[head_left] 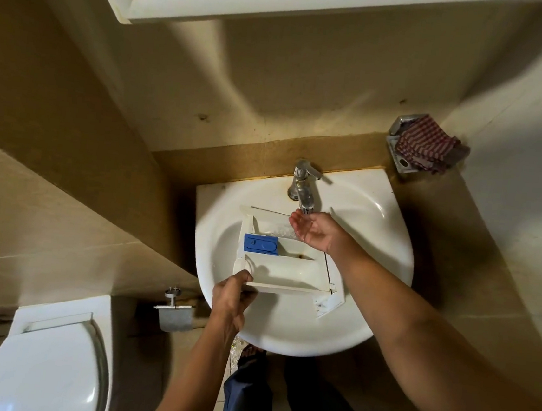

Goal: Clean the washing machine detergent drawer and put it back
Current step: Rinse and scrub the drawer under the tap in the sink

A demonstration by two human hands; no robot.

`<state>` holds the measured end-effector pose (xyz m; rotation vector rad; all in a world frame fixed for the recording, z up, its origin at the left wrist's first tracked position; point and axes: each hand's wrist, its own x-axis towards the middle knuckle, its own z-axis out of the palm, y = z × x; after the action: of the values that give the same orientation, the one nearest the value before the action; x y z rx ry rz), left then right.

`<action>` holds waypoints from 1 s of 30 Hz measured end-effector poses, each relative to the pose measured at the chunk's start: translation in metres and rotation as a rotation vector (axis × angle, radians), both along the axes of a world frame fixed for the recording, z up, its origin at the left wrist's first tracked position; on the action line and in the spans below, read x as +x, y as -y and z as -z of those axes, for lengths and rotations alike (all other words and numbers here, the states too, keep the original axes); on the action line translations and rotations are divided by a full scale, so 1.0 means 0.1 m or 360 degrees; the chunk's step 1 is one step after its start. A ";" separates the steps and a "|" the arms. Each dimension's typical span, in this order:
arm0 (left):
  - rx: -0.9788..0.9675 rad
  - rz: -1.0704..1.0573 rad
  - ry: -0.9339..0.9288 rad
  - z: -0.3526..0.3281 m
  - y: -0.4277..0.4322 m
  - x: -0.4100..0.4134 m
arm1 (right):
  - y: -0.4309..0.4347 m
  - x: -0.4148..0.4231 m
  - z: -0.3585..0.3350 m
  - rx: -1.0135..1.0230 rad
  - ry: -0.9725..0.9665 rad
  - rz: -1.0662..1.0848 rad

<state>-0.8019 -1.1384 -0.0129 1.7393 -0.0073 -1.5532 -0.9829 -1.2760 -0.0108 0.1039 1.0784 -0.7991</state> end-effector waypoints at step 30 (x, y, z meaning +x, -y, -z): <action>0.0037 0.0048 -0.0087 0.08 0.10 0.07 | 0.04 0.10 -0.02 0.0016 -0.0132 0.0085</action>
<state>-0.7946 -1.1479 -0.0207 1.7214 0.0123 -1.6284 -0.9730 -1.2796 -0.0085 0.1094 1.1622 -0.8518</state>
